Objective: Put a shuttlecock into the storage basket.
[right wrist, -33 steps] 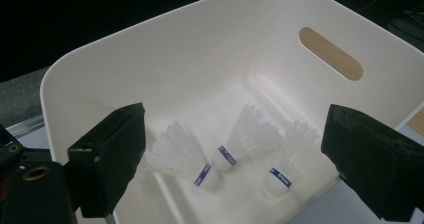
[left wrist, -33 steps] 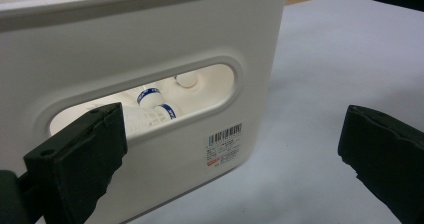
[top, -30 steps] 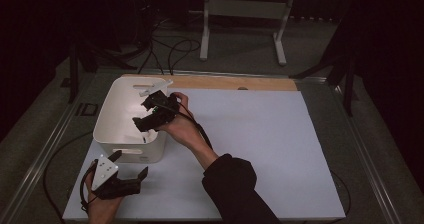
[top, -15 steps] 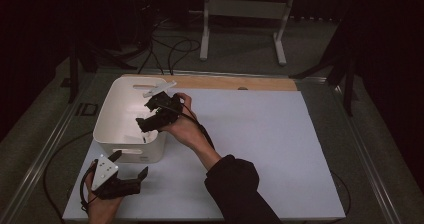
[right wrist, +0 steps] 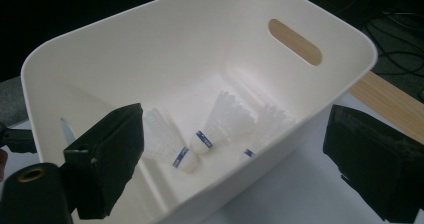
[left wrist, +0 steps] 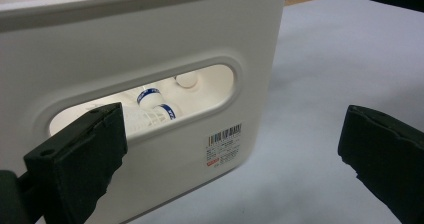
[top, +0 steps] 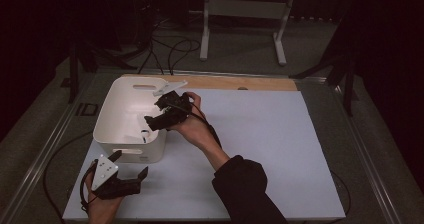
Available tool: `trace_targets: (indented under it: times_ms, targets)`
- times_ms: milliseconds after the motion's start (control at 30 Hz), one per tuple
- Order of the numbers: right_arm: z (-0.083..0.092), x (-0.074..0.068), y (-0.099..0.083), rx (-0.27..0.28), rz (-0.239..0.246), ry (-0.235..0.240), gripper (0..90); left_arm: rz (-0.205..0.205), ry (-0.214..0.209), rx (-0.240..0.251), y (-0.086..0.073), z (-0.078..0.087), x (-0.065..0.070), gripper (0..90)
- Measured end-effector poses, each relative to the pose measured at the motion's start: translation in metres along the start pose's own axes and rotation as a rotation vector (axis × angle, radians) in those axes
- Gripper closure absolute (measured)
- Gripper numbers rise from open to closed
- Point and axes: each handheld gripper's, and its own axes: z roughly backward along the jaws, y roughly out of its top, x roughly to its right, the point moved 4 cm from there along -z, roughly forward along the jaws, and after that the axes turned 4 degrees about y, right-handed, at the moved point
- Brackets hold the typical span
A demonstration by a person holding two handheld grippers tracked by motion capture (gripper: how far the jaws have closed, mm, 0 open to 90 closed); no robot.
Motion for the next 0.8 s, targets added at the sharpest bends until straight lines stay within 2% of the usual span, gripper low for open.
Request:
trace_targets:
  times_ms: [367,800]
  targets:
    - [0.015,0.013,-0.012,0.02,-0.021,-0.023,9.2,0.0,0.001,0.0,0.0,-0.001,0.001,0.0]
    - [0.028,0.02,-0.027,0.026,-0.039,-0.04,9.2,-0.001,-0.002,-0.004,0.0,-0.001,0.001,0.0]
